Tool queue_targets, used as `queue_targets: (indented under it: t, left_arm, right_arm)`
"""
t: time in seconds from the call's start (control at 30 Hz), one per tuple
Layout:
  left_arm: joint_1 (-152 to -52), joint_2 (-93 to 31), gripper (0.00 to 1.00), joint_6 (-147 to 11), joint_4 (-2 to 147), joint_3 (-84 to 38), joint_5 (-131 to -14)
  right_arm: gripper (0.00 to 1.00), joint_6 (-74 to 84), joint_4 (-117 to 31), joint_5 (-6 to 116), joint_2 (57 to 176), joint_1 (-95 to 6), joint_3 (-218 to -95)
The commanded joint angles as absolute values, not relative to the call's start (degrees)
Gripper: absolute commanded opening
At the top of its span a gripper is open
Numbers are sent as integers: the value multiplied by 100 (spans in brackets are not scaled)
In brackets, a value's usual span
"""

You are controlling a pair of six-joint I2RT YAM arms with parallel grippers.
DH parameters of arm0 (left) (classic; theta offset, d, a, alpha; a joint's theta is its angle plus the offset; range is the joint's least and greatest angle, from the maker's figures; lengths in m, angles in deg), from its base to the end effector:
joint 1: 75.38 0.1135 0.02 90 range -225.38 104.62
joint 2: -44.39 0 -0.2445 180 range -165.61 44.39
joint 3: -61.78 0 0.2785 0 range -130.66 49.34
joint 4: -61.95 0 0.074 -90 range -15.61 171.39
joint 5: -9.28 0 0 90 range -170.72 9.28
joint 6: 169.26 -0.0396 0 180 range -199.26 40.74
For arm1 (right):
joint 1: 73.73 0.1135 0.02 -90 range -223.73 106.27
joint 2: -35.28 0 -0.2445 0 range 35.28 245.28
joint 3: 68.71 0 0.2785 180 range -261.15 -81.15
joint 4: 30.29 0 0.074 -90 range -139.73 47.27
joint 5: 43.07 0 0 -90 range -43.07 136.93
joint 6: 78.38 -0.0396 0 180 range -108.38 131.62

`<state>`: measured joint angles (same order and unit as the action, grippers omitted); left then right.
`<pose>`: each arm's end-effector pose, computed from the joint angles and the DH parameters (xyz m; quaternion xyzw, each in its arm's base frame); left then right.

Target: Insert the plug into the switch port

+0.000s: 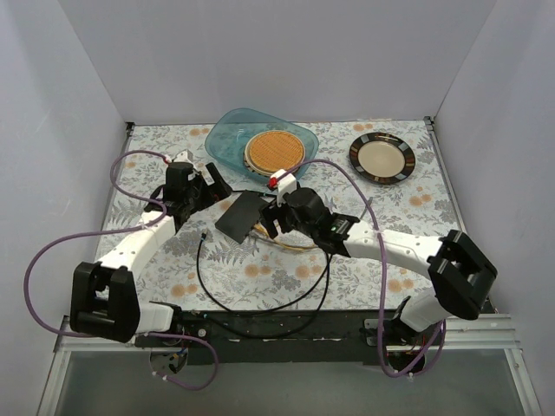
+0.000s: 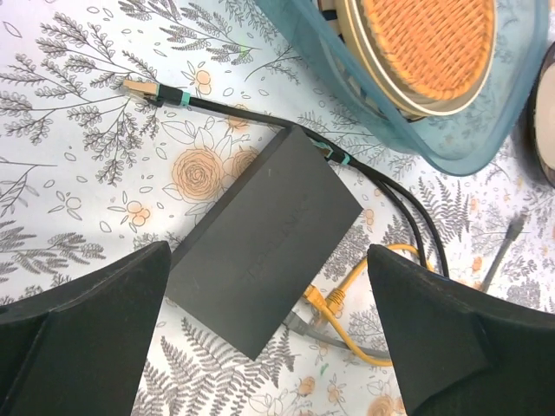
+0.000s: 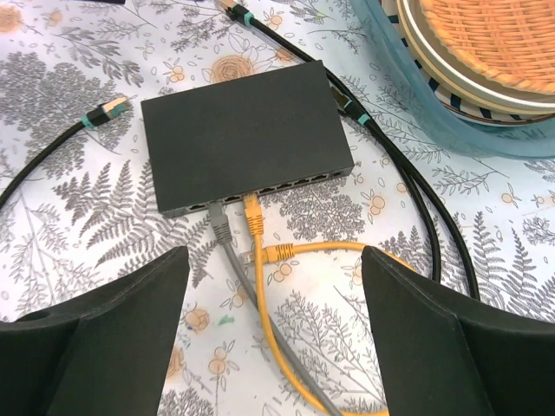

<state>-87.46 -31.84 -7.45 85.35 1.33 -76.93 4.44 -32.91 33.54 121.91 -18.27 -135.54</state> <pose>0.3102 -0.0691 0.2035 -0.4372 0.7899 -0.3089 0.2990 0.2183 0.3010 0.2203 -0.2784 0.7797 0.2044 0.5222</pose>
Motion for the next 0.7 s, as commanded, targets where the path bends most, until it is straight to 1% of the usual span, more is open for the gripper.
queue_targets:
  t: [0.0,0.07,0.17,0.27,0.4,0.5,0.53,0.57,0.63,0.67]
  left_arm:
    - [-8733,-2655,98,-711,9065,56,-7984]
    - [-8733,-2435,97,-710,9214,12,-8001]
    - [-8733,-2355,97,-789,9618,-155,-8326]
    - [-8733,-2582,95,-903,10285,-427,-8502]
    - [-8725,-3022,89,-1245,11111,-656,-8634]
    - [-8733,-3233,80,-1413,11446,-840,-8774]
    - [-8733,-3234,75,-1483,11525,-841,-8758]
    - [-8725,-3243,72,-1527,11544,-849,-8731]
    - [-8733,-3356,64,-1598,11649,-884,-8661]
    - [-8733,-3409,57,-1607,11658,-902,-8600]
  right_arm:
    - [87,222,-3517,3190,11720,-1687,-13432]
    - [87,178,-3657,3181,11675,-1608,-13458]
    - [87,125,-3789,3146,11702,-1467,-13546]
    - [88,29,-3833,3173,11781,-1327,-13660]
    - [88,-94,-3807,3129,11869,-1221,-13678]
    - [88,-156,-3763,3199,11886,-1212,-13626]
    - [88,-156,-3728,3208,11878,-1221,-13573]
    - [88,-165,-3693,3208,11878,-1212,-13547]
    - [88,-156,-3702,3173,11869,-1212,-13512]
    - [88,-174,-3710,3155,11851,-1212,-13503]
